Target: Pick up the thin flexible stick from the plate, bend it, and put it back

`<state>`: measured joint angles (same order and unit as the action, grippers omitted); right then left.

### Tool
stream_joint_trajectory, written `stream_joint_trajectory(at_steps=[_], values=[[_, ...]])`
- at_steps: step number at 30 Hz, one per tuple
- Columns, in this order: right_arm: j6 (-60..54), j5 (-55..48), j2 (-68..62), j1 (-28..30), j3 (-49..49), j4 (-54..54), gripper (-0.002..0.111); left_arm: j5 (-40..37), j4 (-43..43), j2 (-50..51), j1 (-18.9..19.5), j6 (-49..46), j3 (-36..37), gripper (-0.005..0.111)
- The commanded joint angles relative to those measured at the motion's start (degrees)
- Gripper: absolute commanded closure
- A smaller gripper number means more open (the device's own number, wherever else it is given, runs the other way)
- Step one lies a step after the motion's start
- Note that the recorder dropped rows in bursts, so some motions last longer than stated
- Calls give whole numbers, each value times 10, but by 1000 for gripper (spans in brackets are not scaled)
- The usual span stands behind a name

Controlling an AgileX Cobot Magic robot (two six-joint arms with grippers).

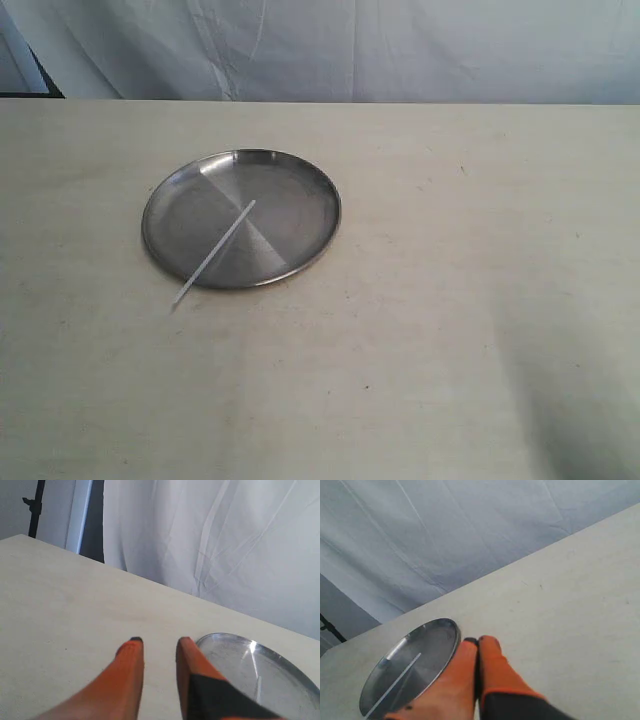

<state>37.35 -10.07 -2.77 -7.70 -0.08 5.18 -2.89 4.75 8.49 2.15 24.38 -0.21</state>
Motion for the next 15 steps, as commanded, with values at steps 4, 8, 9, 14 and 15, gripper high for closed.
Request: stream_joint_trajectory(at_steps=[4, 8, 9, 14, 15], values=[[3, 152, 3, 3, 1, -27, 108, 3, 2, -2, 0, 0, 2, 82], [26, 243, 3, 3, 1, -100, 108, 3, 2, -2, 0, 0, 2, 82], [54, 260, 3, 3, 1, -113, 108, 3, 2, -2, 0, 0, 2, 82], [123, 350, -7, 3, -13, -121, 108, 3, 2, -2, 0, -1, 2, 82], [112, 342, -14, 3, -27, -117, 108, 3, 2, -2, 0, -1, 2, 82]])
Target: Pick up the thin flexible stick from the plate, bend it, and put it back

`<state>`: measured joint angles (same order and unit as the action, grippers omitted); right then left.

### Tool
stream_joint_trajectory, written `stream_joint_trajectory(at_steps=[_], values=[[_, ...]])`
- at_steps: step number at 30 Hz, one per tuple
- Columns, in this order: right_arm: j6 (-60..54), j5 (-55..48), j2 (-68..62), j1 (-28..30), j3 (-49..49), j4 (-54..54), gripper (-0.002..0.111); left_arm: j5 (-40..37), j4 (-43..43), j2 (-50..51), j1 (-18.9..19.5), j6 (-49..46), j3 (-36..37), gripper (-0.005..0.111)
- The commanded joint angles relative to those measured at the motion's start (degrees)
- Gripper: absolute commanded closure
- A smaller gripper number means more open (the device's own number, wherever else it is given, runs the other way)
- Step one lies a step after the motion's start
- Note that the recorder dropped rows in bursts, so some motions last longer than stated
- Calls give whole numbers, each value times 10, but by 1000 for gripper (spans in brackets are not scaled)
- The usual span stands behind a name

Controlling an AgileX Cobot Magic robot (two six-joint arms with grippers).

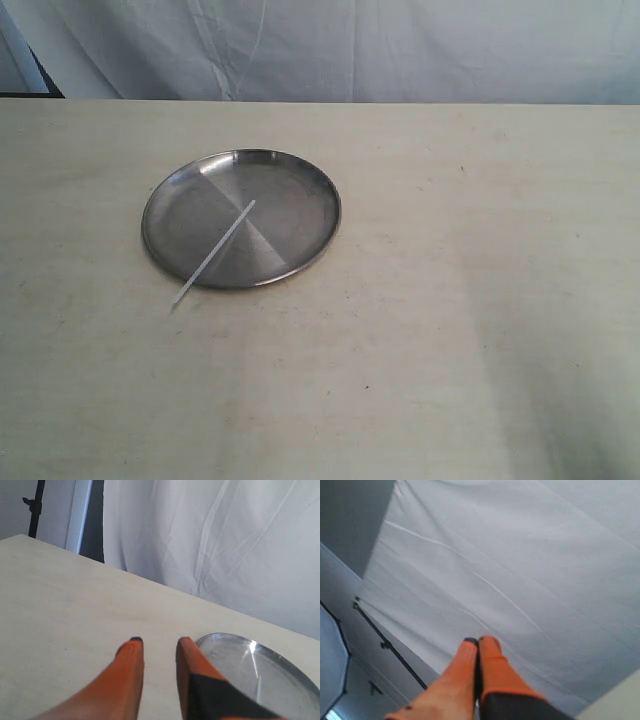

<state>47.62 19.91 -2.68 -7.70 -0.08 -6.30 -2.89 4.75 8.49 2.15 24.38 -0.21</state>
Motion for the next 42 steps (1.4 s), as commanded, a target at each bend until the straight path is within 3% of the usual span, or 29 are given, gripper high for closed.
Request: stream_joint_trajectory(at_steps=[1, 6, 10, 13, 17, 23, 28, 34, 37, 42], values=[[-19, 18, -28, 3, -50, 10, 109, 3, 2, -2, 0, -1, 2, 82], [-239, -210, -196, 3, -205, 84, 109, 3, 2, -2, 0, 0, 2, 82], [-322, -347, -405, 3, -350, 106, 109, 3, 2, -2, 0, 0, 2, 82], [-386, -453, -579, -9, -473, 37, 109, 3, 2, -2, 0, 0, 2, 82], [-499, -558, -799, -94, -649, -78, 109, 3, 2, -2, 0, -1, 2, 82], [-397, -659, -1054, -212, -872, -83, 109, 3, 2, -2, 0, -1, 2, 82], [-360, -749, -1184, -261, -1016, -82, 109, 3, 2, -2, 0, -1, 2, 82], [-336, -716, -1246, -301, -1092, -85, 109, 3, 2, -2, 0, -1, 2, 82], [-334, -710, -1267, -308, -1111, -86, 98, 3, 2, -2, 0, -1, 2, 82], [-296, -708, -1298, -306, -1117, -68, 63, 3, 2, -2, 0, -1, 2, 82]])
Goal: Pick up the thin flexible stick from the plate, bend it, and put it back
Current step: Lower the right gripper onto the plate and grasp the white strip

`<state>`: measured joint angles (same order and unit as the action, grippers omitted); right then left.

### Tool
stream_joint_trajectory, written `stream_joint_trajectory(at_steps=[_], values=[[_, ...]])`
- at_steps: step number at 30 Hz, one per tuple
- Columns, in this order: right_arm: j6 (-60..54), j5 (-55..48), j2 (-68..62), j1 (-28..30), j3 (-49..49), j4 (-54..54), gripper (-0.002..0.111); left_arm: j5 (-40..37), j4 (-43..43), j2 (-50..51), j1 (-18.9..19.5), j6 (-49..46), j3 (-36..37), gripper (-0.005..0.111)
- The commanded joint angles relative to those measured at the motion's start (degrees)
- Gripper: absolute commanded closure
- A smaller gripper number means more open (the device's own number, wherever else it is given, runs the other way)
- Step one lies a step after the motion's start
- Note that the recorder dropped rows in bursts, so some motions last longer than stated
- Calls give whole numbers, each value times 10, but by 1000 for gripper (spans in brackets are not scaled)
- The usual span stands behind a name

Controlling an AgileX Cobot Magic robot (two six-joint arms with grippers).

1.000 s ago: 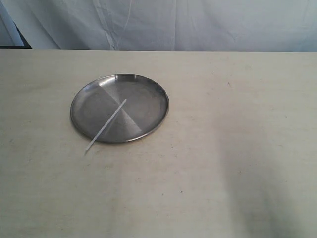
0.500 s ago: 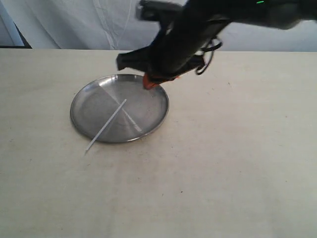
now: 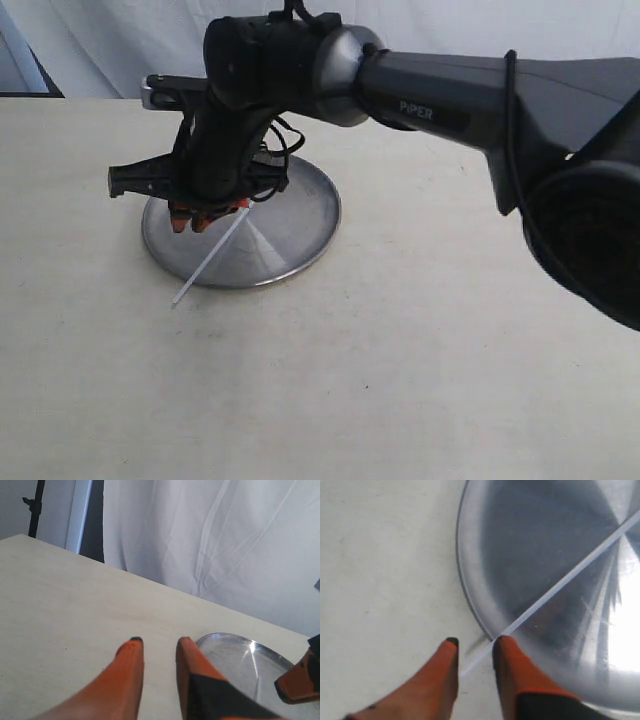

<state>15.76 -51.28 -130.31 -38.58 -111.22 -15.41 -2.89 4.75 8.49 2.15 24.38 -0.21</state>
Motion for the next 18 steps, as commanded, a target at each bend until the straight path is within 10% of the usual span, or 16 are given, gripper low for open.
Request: stream_joint_trajectory(at_steps=[1, 18], values=[[23, 4, -27, 2, -5, 23, 60, 3, 2, -2, 0, -1, 2, 82], [69, 31, -82, 2, -5, 9, 64, 3, 2, -2, 0, -1, 2, 82]])
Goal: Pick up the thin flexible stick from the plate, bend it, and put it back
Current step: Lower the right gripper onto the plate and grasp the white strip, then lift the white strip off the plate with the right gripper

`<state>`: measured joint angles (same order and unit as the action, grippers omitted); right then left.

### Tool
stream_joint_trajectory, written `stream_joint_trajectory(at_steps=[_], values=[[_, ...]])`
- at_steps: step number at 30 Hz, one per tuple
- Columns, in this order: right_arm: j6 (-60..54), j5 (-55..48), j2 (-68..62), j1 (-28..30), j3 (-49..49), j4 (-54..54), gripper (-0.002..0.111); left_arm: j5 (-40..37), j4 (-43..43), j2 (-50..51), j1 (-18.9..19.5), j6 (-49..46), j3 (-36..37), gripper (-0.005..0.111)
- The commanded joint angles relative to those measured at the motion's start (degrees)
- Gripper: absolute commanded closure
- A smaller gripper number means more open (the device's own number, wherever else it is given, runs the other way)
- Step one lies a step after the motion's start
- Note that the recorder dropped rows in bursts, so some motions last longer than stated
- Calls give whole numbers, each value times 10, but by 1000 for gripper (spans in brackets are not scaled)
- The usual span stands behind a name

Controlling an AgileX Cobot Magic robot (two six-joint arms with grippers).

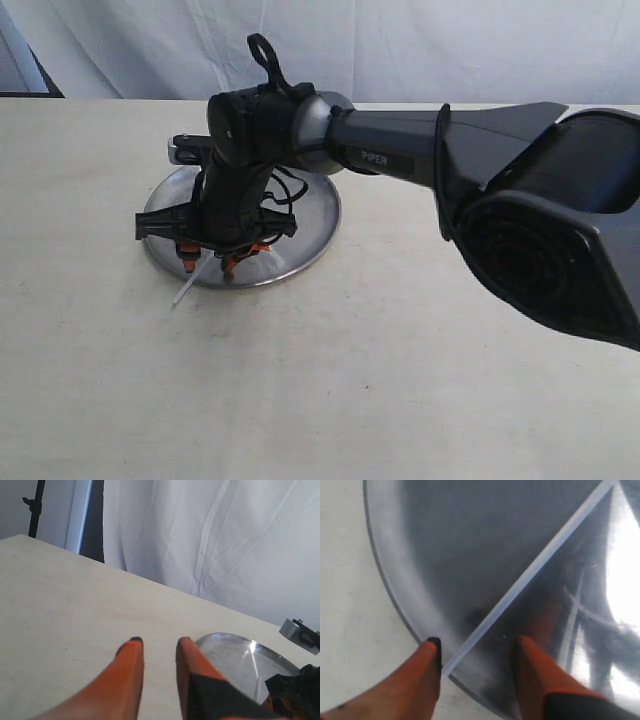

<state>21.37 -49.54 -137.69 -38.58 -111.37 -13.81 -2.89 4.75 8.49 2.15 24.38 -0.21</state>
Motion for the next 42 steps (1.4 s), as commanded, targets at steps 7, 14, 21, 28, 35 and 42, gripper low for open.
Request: stream_joint_trajectory(at_steps=[7, 14, 21, 28, 35, 42], values=[[28, 38, -16, 1, -4, -7, 66, 3, 2, -2, 0, -1, 2, 82], [25, 25, -25, 1, -4, 11, 88, 3, 2, -2, 0, -2, 2, 82], [24, -39, -24, 3, -4, 77, 109, 3, 2, -4, 0, -2, 2, 82], [24, -73, -11, 3, -4, 130, 109, -1, 2, -7, 0, -2, 2, 82], [21, -62, 62, 3, -4, 218, 109, 2, 2, -7, 0, -2, 2, 82], [-20, -103, 189, 3, 11, 294, 109, 2, 2, -7, 0, -2, 2, 82]])
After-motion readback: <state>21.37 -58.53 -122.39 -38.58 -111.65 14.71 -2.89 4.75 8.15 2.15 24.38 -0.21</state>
